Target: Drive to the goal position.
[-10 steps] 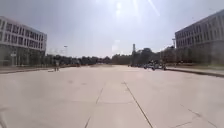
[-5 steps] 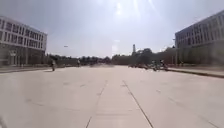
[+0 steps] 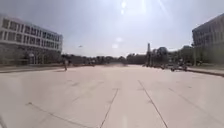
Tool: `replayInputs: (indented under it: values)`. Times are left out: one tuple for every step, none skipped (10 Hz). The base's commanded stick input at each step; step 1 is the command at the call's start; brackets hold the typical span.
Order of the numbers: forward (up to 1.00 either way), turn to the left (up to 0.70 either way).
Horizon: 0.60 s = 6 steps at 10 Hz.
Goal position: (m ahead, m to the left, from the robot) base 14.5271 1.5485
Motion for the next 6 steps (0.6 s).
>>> replayInputs:
  values:
    - [0.7, 0.0]
    - [0.7, 0.0]
    - [0.7, 0.0]
    - [0.7, 0.0]
    - [0.7, 0.0]
    - [0.7, 0.0]
